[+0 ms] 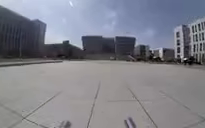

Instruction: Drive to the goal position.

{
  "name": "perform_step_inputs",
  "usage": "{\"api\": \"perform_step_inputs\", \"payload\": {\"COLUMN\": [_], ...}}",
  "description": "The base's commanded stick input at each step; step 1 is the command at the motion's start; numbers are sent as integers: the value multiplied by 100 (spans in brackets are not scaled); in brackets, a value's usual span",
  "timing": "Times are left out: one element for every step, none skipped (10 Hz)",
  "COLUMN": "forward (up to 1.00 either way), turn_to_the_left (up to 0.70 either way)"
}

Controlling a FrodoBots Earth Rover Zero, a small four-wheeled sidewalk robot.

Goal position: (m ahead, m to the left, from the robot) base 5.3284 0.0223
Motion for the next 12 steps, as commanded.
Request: {"api": "perform_step_inputs", "payload": {"forward": [85, 85, 85, 85, 85, 85, 85, 85, 85, 85, 85, 85], "turn_to_the_left": [0, 0, 0, 0, 0, -10, -34, -34, -34, -21, 0, 0]}}
